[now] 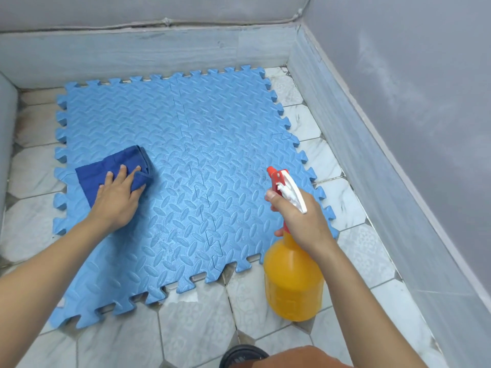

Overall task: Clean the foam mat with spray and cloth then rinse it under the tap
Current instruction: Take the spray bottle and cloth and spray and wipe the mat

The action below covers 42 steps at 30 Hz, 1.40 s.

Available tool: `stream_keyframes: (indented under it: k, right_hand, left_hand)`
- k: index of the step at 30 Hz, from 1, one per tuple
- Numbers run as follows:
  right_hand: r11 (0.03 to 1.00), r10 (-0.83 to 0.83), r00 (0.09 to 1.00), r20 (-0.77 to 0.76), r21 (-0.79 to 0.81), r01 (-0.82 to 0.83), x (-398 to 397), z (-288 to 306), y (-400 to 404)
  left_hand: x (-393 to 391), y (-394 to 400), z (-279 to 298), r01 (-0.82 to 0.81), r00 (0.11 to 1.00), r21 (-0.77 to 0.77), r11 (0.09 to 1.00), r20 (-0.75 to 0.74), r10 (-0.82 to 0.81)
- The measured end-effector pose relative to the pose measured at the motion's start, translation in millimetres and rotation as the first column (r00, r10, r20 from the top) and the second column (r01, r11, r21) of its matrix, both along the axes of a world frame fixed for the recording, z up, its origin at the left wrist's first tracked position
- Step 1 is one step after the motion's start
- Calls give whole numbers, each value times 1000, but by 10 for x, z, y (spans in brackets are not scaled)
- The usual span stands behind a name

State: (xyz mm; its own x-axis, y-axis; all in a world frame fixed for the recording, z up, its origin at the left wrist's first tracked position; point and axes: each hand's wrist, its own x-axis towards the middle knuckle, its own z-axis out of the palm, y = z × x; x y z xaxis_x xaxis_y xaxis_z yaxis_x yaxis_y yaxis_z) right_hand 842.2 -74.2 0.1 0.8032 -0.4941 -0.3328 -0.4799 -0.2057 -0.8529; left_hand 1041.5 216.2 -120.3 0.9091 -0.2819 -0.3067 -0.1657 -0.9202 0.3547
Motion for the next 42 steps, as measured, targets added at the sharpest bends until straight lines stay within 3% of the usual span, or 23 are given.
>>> stream_keyframes:
  k: [4,9,12,16,25,34,37,42]
  right_hand:
    - [969,-237,970,52,86,233,-153,30,-214]
    - [852,-519,832,197,36,523,-547,128,-572]
    - [786,-580,759,296,-39,617,-786,162,-783]
    - [699,-646,659,386,-50,714,-1033,157,-1027]
    - [762,-551,706,444,-76,643,-1200,100,-1144]
    - [635,-498,533,683,-131,761,-1409,321,-1044]
    - [591,-379,587,715,-301,748,-1254,462,-1049]
    - [527,-36,788,615,-658,538,-772,565,-827]
  left_hand:
    - [-58,-278,128,44,999,-167,985,7,-44]
    - [-205,-808,153,153,988,-249,956,24,-152]
    - [-326,-1124,92,246,968,-262,933,17,-250]
    - [-439,-1381,6,394,919,-144,908,80,-386]
    - [-448,-1319,-71,491,865,26,871,100,-491]
    - [-378,-1092,-32,512,853,87,855,71,-518]
    - [-341,-1019,-32,507,856,94,857,61,-513]
    - [-186,-802,-33,442,896,72,894,20,-444]
